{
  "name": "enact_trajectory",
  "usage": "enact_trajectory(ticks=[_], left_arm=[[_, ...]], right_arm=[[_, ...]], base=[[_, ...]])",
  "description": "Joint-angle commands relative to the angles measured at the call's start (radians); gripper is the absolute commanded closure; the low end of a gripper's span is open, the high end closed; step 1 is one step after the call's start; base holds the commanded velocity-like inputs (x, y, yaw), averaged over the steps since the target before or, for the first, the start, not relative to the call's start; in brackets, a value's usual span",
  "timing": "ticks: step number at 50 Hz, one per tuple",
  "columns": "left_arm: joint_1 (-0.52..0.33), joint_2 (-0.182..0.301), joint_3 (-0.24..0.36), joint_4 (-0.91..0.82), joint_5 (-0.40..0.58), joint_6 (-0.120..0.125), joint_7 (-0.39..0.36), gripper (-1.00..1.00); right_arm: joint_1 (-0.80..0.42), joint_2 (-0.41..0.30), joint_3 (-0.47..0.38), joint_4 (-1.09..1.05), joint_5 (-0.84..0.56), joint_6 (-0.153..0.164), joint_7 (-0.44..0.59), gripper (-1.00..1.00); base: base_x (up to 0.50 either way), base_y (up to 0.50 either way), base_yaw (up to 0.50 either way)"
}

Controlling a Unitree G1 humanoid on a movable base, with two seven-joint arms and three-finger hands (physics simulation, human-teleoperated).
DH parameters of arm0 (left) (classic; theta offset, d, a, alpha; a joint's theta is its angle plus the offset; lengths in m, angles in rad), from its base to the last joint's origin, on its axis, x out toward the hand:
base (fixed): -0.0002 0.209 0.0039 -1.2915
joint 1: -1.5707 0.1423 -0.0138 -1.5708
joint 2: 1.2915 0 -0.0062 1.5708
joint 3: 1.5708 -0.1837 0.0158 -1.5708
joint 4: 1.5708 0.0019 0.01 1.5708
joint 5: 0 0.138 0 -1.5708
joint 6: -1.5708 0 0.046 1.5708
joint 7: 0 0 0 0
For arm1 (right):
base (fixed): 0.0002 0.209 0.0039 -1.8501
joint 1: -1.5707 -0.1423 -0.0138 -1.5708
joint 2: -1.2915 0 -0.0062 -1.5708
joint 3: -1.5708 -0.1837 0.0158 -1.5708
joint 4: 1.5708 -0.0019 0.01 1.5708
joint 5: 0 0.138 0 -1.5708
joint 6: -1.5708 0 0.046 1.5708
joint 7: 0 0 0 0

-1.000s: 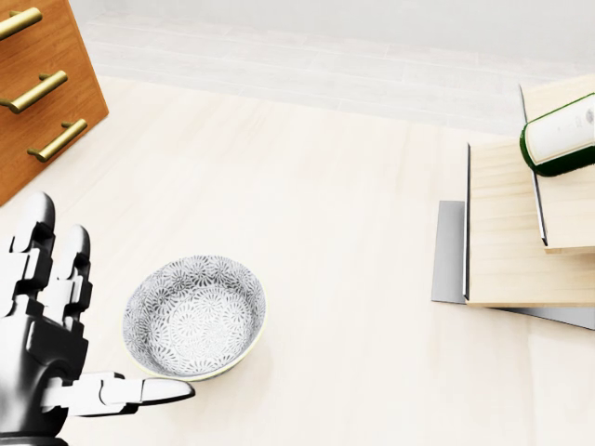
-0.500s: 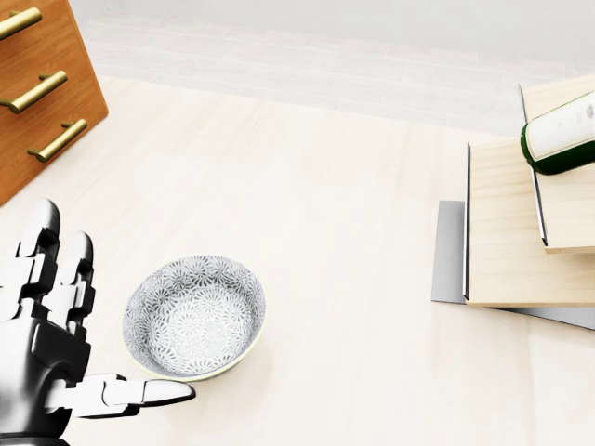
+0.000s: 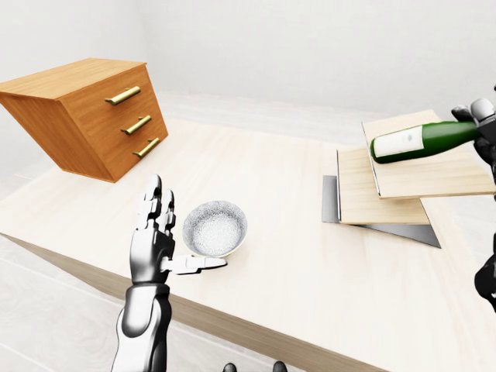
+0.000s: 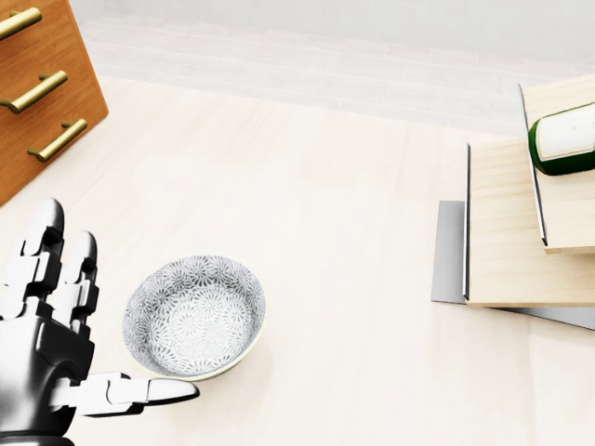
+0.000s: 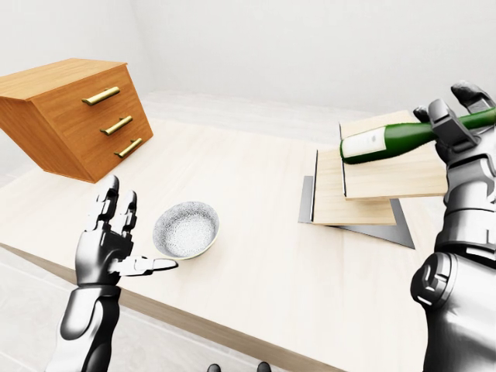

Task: Put the wine bottle on the wine rack.

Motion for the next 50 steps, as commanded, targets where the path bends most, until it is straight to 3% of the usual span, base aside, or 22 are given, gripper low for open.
enact_trajectory(ticks=[1, 4, 5, 12, 16, 21, 23, 50], left_arm=[[-0.006, -0.001, -0.008, 0.007, 0.003, 0.0, 0.004, -1.0], [-0.008, -0.002, -0.011, 0.009, 0.004, 0.0, 0.005, -1.0], [-0.01, -0.002, -0.014, 0.016, 0.005, 0.0, 0.005, -1.0], [-0.012, -0.001, -0.019, 0.031, 0.004, 0.0, 0.005, -1.0], [-0.012, 0.001, -0.014, 0.038, 0.0, 0.0, 0.005, -1.0], [-0.011, 0.001, -0.016, 0.041, 0.0, 0.0, 0.005, -1.0], [-0.009, 0.002, -0.015, 0.044, -0.002, 0.0, 0.004, -1.0], [-0.009, 0.002, -0.028, 0.073, -0.002, 0.0, 0.002, -1.0]], right_arm=[[0.061, -0.007, 0.033, 0.031, -0.023, 0.0, 0.011, 0.22], [0.062, -0.009, 0.023, 0.03, -0.014, 0.0, 0.009, 0.11], [0.068, -0.008, 0.025, 0.027, -0.015, 0.0, 0.008, -0.14], [0.074, -0.011, 0.02, 0.022, -0.007, 0.0, -0.007, -0.09], [0.072, -0.014, 0.018, 0.015, 0.0, 0.0, -0.018, -0.17], [0.071, -0.017, 0.02, 0.011, 0.002, 0.0, -0.028, -0.67], [0.072, -0.021, 0.02, 0.012, 0.003, 0.0, -0.03, -1.0], [0.098, -0.074, 0.0, 0.008, 0.028, 0.0, -0.062, -1.0]], base=[[0.0, 0.0, 0.0], [0.0, 0.0, 0.0], [0.0, 0.0, 0.0], [0.0, 0.0, 0.0], [0.0, 0.0, 0.0], [0.0, 0.0, 0.0], [0.0, 0.0, 0.0], [0.0, 0.0, 0.0]])
